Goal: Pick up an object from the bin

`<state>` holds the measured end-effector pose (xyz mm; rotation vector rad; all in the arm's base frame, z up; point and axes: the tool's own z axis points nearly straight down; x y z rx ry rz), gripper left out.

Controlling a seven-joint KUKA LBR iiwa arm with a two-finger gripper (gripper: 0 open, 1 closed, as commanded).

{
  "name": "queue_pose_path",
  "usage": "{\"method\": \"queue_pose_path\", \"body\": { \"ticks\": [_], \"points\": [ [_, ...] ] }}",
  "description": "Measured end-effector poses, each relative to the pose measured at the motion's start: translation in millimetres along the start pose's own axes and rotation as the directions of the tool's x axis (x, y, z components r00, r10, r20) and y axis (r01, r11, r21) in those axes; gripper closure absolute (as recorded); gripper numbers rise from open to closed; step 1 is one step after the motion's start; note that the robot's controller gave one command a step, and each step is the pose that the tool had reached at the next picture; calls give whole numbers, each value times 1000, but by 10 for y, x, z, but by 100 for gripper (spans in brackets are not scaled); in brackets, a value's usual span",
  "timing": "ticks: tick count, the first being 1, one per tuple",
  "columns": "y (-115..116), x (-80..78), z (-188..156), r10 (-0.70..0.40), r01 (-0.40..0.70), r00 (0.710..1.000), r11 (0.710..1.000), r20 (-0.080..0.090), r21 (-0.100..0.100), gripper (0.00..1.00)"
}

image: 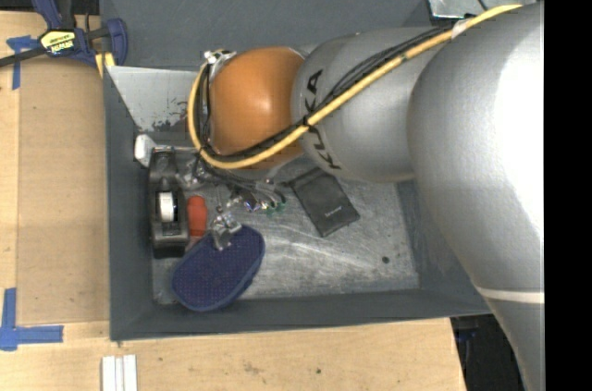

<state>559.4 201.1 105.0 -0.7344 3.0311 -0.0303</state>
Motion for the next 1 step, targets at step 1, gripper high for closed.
{"method": "queue_pose_path", "body": {
  "ticks": [1],
  "points": [
    [-221, -504, 96, -55, 55, 998, 998, -30, 3, 0]
  ]
}}
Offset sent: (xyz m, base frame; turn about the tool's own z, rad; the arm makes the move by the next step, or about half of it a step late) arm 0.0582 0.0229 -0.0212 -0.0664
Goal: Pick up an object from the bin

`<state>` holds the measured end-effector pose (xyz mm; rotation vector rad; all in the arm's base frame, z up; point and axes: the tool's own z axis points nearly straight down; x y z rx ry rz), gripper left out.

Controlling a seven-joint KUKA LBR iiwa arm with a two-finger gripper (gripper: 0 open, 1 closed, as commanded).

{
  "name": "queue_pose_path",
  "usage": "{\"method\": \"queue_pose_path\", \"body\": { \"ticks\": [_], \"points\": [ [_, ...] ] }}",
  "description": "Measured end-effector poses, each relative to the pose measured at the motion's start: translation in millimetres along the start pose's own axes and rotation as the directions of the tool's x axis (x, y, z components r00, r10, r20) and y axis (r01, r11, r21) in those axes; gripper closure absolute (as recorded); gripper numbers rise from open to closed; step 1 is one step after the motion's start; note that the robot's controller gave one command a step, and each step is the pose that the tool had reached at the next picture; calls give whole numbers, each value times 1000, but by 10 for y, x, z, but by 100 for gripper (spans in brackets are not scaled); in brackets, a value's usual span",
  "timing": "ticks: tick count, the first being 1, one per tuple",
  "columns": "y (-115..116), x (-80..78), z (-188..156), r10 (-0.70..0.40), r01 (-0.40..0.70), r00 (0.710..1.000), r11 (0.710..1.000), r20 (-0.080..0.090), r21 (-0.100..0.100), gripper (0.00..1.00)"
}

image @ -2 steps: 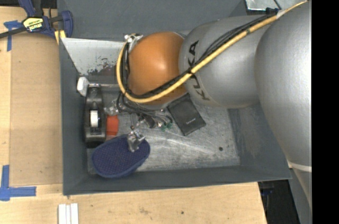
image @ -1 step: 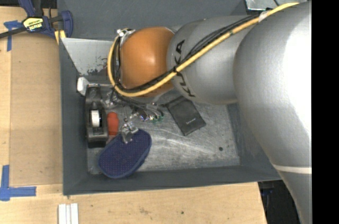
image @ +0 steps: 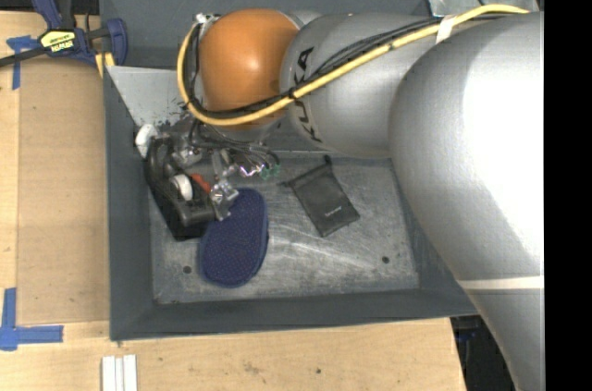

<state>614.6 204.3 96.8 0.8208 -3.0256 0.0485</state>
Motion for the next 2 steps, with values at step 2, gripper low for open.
{"method": "queue_pose_path", "body": {
  "ticks": [2],
  "points": [
    [-5, -13, -1, -44, 44, 999, 999, 3, 0, 0]
  ]
}}
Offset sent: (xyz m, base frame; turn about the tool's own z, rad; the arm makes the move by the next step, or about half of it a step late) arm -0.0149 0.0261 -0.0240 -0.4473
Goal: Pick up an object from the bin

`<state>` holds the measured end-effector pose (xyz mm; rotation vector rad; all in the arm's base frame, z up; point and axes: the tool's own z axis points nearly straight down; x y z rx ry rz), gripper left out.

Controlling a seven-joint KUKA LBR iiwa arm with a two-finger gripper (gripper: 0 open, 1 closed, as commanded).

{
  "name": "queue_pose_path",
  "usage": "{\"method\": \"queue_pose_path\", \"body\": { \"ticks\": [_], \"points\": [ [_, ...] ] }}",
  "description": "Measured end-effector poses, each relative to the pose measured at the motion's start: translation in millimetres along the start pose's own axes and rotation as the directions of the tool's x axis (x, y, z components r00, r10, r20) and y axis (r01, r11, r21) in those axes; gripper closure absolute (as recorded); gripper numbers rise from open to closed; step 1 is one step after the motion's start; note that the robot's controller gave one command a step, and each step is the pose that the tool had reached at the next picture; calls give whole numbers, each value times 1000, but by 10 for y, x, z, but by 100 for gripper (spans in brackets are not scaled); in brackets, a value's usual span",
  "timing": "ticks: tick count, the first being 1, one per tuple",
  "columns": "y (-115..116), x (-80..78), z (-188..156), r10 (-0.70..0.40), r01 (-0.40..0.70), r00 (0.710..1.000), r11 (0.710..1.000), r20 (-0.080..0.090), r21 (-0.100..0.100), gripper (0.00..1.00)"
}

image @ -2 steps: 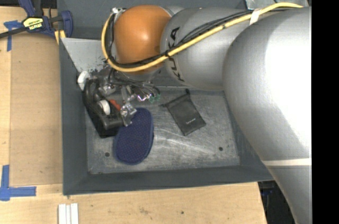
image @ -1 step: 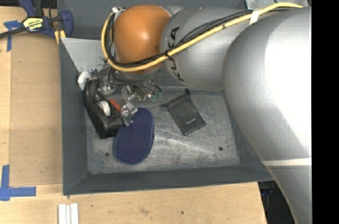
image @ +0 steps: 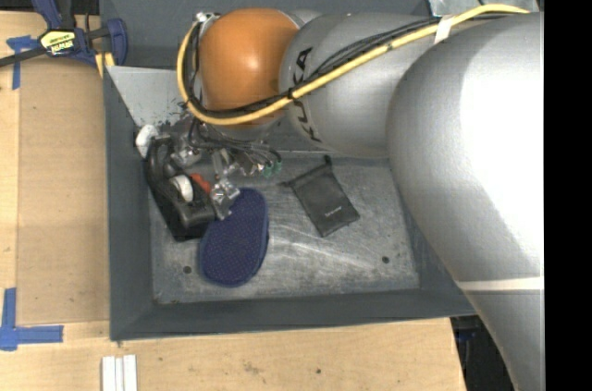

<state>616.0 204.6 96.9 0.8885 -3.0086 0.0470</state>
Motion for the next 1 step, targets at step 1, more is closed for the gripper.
{"method": "queue_pose_path", "body": {
  "ticks": [1],
  "points": [
    [69, -85, -39, -4, 4, 999, 1000, 38, -6, 100]
  ]
}}
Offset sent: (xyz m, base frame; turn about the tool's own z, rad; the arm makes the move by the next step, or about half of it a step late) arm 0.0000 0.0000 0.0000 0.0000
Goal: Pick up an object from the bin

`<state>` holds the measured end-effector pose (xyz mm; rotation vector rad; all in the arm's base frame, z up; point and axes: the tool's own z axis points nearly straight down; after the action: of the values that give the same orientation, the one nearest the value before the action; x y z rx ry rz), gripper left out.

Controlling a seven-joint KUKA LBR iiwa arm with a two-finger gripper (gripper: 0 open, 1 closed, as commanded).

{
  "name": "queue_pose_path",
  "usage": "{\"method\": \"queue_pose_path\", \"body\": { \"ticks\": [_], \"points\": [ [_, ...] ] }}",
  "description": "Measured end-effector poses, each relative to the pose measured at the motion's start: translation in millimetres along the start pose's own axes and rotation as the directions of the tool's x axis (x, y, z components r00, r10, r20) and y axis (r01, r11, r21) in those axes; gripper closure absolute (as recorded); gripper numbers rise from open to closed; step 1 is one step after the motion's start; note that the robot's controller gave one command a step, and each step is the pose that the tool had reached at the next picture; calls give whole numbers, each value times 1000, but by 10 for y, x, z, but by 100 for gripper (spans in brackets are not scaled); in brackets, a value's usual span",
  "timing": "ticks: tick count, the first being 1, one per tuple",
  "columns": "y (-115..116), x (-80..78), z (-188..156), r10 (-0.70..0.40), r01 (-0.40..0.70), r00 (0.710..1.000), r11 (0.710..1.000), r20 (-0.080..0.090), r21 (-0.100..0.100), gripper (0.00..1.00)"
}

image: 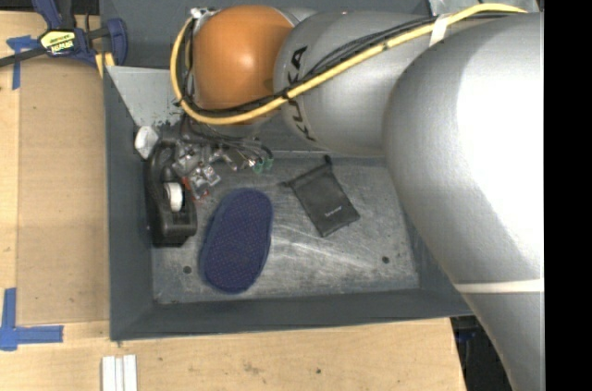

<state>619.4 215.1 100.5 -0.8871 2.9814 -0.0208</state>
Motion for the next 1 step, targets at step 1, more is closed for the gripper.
{"method": "queue_pose_path", "body": {
  "ticks": [1],
  "points": [
    [6, -150, -584, -34, 33, 999, 999, -12, -19, 100]
  ]
}}
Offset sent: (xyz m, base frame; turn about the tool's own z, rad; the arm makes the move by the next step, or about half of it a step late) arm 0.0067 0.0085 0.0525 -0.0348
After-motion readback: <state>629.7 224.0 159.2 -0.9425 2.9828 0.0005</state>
